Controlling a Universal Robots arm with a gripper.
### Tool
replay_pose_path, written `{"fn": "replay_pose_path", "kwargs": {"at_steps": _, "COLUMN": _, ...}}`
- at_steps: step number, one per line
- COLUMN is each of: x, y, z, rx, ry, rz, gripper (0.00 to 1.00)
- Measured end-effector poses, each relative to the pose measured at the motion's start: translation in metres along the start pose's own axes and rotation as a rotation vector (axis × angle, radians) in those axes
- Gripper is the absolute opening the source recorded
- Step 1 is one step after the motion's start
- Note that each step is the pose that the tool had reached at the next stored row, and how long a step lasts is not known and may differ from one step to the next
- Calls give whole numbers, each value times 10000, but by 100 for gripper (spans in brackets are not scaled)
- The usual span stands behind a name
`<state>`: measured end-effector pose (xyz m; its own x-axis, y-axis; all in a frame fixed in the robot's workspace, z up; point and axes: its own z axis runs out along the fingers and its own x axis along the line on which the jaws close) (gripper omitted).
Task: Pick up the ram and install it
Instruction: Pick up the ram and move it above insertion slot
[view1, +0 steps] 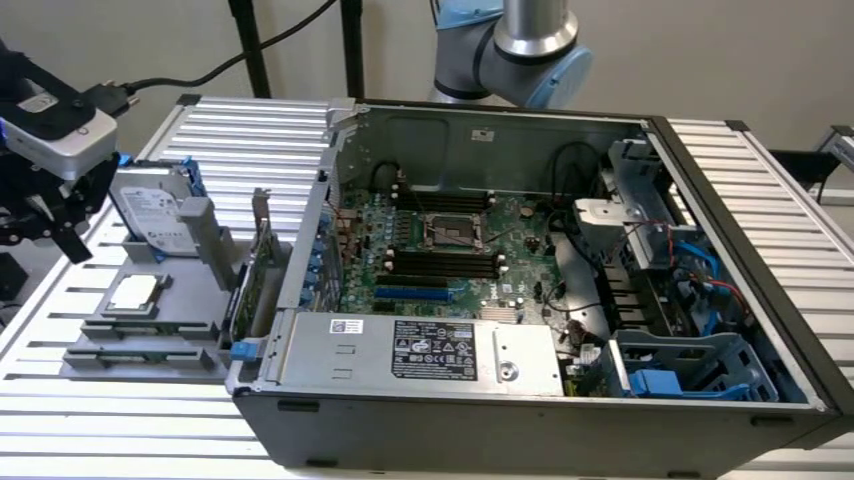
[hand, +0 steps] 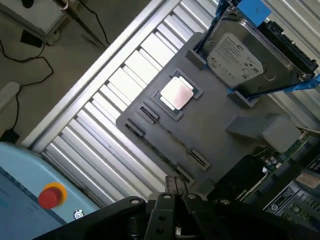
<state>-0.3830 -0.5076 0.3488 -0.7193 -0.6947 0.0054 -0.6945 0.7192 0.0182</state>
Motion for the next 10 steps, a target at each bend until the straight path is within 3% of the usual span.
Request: {"fn": "replay_pose_path", "kwargs": {"at_steps": 10, "x": 0, "y": -1, "z": 37, "rx": -16, "ry": 61, "rz": -1808, "gripper": 11}}
